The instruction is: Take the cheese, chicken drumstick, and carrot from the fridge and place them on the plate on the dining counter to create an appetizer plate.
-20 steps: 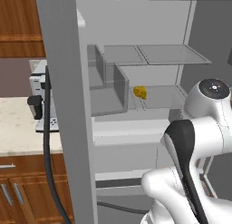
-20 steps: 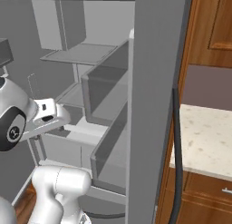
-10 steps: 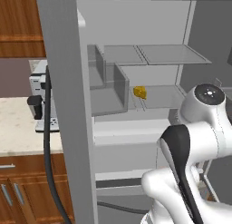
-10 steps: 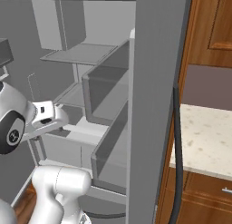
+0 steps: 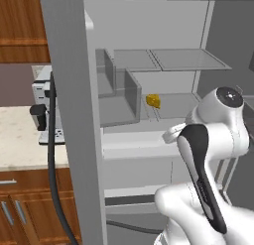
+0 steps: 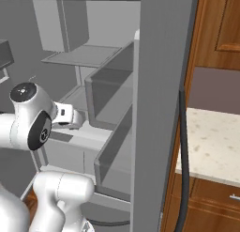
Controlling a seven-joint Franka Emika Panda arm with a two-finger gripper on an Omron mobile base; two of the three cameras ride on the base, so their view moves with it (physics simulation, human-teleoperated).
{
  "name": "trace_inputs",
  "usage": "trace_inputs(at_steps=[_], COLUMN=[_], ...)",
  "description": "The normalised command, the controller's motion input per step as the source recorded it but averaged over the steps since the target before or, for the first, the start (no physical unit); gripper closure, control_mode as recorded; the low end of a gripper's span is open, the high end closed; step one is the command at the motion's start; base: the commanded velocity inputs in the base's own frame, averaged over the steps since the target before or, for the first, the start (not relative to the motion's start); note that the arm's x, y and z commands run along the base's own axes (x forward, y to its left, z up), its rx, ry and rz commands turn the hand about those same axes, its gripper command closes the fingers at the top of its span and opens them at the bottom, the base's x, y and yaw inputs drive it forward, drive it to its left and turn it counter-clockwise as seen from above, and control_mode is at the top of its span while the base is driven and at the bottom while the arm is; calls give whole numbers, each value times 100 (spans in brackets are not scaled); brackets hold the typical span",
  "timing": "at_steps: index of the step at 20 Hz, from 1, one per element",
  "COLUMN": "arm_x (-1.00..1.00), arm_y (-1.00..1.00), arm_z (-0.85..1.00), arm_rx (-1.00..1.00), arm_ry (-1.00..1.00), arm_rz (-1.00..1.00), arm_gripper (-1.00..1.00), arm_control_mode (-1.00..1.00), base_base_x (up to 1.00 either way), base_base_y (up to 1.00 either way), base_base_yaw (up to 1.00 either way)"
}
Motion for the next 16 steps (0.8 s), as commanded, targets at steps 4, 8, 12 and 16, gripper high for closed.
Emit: trace_inputs(at_steps=[4,8,12,16], arm_x=[70,89,74,65], arm_y=[34,26,4,0], arm_z=[0,0,0,-11], arm_rx=[-2,0,0,0], arm_ry=[0,0,0,0], arm_rz=[0,0,0,0], arm_gripper=[-100,-100,-100,-100], arm_control_mode=[-100,-100,-100,-100], base_base_x=[0,0,0,0], base_base_y=[0,0,0,0], base_base_yaw=[0,0,0,0])
